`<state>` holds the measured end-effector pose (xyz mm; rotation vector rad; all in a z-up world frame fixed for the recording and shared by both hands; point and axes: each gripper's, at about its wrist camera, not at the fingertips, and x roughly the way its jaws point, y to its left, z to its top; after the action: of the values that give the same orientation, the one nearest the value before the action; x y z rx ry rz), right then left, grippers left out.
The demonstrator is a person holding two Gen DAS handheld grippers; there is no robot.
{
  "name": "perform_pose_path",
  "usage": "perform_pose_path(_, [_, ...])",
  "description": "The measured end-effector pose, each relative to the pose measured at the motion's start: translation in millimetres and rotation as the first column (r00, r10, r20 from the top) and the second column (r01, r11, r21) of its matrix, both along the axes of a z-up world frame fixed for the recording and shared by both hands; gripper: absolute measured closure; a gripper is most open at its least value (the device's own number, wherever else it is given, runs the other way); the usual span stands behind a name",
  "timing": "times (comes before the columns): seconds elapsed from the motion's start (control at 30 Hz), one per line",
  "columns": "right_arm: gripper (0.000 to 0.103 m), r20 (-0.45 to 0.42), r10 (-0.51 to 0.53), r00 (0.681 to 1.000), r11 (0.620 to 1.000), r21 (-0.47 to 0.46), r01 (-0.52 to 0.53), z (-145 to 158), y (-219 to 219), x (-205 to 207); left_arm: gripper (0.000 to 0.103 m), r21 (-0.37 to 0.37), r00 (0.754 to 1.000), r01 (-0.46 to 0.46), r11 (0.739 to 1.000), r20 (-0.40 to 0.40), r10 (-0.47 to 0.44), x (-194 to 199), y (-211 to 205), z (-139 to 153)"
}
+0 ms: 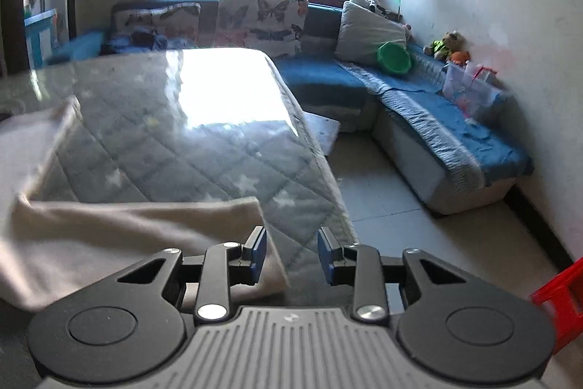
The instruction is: Fold clothes
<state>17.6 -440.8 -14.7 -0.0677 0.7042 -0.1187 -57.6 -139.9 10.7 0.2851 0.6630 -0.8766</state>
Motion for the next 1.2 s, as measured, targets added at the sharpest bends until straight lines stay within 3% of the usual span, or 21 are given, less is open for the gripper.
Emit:
perform_pose_path(0.17, [0.072,0.006,0.074,0.997,0.990,0.120,-0.074,5.6,8.1,9.0,0.062,-0.010,1.000,0.012,1.000,-0.016,-0.012,15.0,-21.5,-5.6])
perform_pose_path(0.3, [0.072,-0.023,0.138,0.990,0.985,0.106,-0.134,-2.7,25.1,22.1,0.062,0.006,0.998,0.042,0.999,-0.055,-0.042,19.7,-32.5,-16.1])
perform_pose_path(0.6, [0.066,-0.041,0.067,0.997,0.992,0.110,-0.062,-15.2,10.7,49.2,0.057,-0.027,0.991,0.102,0.994,-0.088,-0.104,15.3,-26.7,-19.8])
perform_pose_path(0.67, [0.060,-0.039,0.058,0.998,0.994,0.094,-0.054,-14.6,9.6,50.1,0.056,-0.031,0.992,0.096,0.995,-0.080,-0.098,15.1,-27.2,-17.2])
perform_pose_path(0.8, [0.059,-0.014,0.062,0.998,0.993,0.099,-0.060,-8.7,12.4,39.2,0.055,-0.043,0.995,0.046,0.998,-0.084,-0.050,22.1,-29.9,-17.0])
perform_pose_path(0.97, [0.041,-0.010,0.123,0.992,0.988,0.097,-0.121,-2.3,26.9,19.4,0.048,-0.030,0.994,0.052,0.998,-0.095,-0.055,20.7,-31.6,-23.3])
perform_pose_path(1.1, [0.038,-0.045,0.145,0.988,0.986,0.093,-0.140,-8.5,37.1,14.0,0.044,-0.053,0.995,0.040,0.998,-0.085,-0.044,14.2,-22.0,-15.8])
perform_pose_path(1.13, [0.034,-0.051,0.141,0.989,0.987,0.089,-0.136,-9.6,38.1,13.9,0.042,-0.060,0.996,0.031,0.998,-0.080,-0.036,12.5,-17.8,-13.0])
perform_pose_path(1.2, [0.030,-0.049,0.143,0.989,0.987,0.085,-0.138,-7.1,41.4,12.7,0.034,-0.073,0.998,-0.001,0.997,-0.063,-0.003,8.0,-4.6,-7.2])
